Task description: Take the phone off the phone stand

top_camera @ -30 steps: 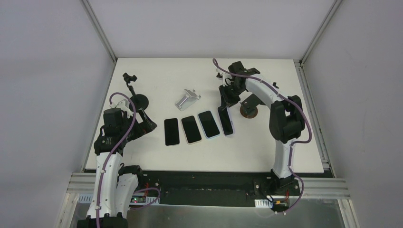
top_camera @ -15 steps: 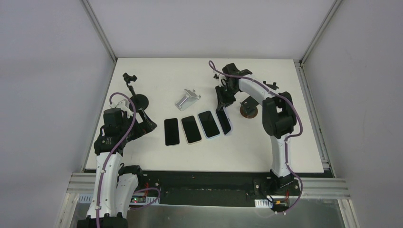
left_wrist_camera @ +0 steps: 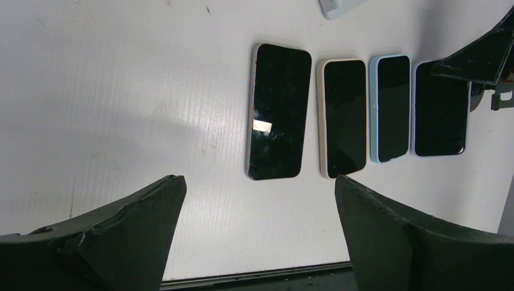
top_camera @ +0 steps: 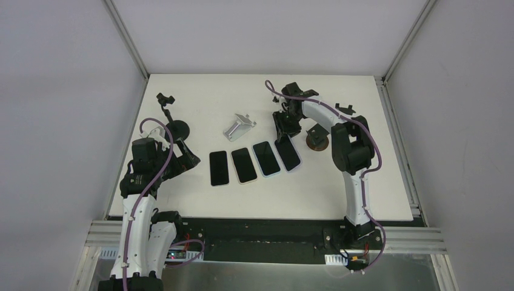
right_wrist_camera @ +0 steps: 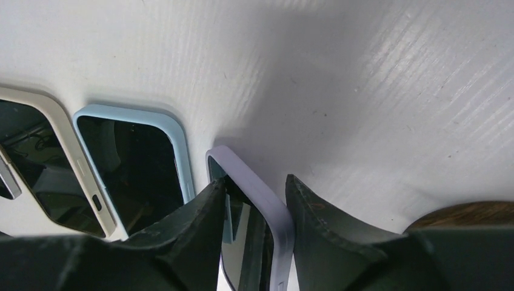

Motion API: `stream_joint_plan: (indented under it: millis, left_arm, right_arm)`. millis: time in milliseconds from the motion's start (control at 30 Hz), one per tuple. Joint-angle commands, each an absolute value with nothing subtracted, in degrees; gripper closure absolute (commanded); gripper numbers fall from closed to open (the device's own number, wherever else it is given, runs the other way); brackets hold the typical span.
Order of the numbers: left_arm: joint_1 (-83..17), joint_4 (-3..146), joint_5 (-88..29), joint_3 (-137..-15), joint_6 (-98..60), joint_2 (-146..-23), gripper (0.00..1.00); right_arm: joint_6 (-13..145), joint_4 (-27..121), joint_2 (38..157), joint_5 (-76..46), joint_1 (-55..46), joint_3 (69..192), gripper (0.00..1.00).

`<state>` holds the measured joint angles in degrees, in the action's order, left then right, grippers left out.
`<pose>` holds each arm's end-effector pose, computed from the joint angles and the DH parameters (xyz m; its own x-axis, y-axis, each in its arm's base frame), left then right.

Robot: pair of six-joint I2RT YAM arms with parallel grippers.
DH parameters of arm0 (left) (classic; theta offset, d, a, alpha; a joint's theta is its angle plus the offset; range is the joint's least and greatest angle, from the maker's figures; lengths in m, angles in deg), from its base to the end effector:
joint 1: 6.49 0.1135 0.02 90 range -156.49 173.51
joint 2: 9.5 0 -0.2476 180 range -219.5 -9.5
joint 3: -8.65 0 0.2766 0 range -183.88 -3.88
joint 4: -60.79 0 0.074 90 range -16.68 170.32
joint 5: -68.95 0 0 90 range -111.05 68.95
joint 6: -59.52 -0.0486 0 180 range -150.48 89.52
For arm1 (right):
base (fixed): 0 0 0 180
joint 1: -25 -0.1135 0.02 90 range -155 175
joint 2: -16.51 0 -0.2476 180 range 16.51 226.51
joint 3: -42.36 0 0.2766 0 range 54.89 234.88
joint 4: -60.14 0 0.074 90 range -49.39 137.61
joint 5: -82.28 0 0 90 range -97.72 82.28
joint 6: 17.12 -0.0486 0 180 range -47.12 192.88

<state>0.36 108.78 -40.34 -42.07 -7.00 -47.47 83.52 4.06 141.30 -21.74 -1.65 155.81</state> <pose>0.1930 0.0070 0.2577 -0.5873 -0.4493 -0.6732 -0.0858 0.8616 -0.5002 0.4228 0.2254 0.1506 -0.7154 -0.5594 -0.4187 -0.6618 0.7348 0.1489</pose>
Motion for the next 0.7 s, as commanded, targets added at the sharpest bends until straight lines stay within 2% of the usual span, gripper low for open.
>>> stream_joint_plan:
  millis: [0, 200, 233, 400, 433, 567, 633, 667]
  left_arm:
    - [0.83, 108.58, -41.06, -42.93, -6.22, -47.47, 0.0]
    - [0.87, 108.56, -41.08, -42.96, -6.22, -47.47, 0.0]
    - [0.89, 108.56, -41.04, -42.99, -6.22, -47.47, 0.0]
    - [0.87, 108.56, -41.09, -42.99, -6.22, -47.47, 0.0]
    - [0.87, 108.56, -41.09, -42.99, -6.22, -47.47, 0.0]
    - [0.87, 108.56, -40.94, -42.96, -6.22, -47.55, 0.0]
    - [0.87, 108.56, -40.92, -42.98, -6.22, -47.49, 0.0]
    - [0.89, 108.56, -40.92, -42.98, -6.22, -47.59, 0.0]
  right_arm:
    - [82.51, 2.63, 141.45, -19.2, -1.94, 158.44, 0.53]
    - [80.93, 2.51, 140.65, -16.19, -1.9, 157.81, 0.47]
    - [80.72, 2.43, 140.59, -15.52, -1.88, 157.68, 0.41]
    - [79.63, 2.52, 139.66, -12.55, -1.88, 157.0, 0.34]
    - [79.46, 2.52, 139.38, -11.89, -1.89, 156.81, 0.29]
    - [77.18, 4.46, 136.34, -8.22, -1.82, 154.76, 0.2]
    - [75.09, 5.94, 133.82, -3.96, -1.85, 153.26, 0.04]
    - [73.89, 6.11, 132.52, -2.59, -1.88, 152.91, 0.01]
